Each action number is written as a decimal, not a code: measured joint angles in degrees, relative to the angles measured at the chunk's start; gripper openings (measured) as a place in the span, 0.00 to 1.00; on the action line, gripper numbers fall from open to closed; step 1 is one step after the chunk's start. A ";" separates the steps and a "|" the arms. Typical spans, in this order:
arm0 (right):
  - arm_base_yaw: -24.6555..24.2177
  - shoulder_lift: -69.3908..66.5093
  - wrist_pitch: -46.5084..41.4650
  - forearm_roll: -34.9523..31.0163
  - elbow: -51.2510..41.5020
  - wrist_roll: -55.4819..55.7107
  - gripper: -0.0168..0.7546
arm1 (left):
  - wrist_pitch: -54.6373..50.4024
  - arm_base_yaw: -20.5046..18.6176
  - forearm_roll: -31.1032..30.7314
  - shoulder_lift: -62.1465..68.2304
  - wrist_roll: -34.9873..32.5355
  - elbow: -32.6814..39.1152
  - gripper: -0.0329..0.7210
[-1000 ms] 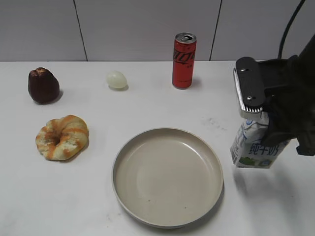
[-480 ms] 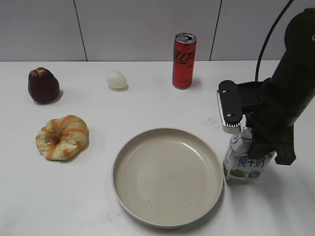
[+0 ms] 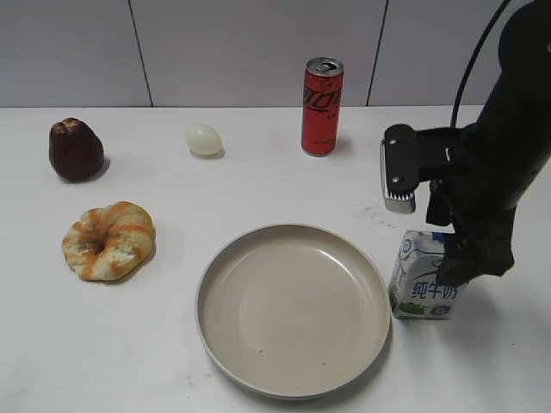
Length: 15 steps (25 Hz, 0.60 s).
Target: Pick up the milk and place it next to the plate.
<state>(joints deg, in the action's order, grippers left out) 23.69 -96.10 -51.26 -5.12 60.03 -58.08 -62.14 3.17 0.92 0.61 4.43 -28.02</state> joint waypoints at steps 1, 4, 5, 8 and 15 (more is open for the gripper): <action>0.00 0.47 -1.06 0.04 1.50 1.38 0.85 | 0.00 0.00 0.00 0.00 0.00 0.00 0.32; 0.00 2.04 -2.86 0.84 7.29 7.91 0.85 | 0.00 0.00 0.00 0.00 0.00 0.00 0.32; -0.07 2.39 -2.86 1.30 9.31 11.34 0.85 | 0.00 0.00 0.00 0.00 0.00 0.00 0.32; -1.71 2.39 -0.42 2.52 16.52 22.85 0.85 | 0.00 0.00 0.00 0.00 0.00 0.00 0.32; -13.05 0.63 3.95 4.43 26.83 42.31 0.84 | 0.00 0.00 0.00 0.00 0.00 0.00 0.32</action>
<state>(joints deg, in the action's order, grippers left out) 10.64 -95.47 -47.30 -0.69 86.86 -15.77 -62.14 3.17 0.92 0.61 4.43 -28.02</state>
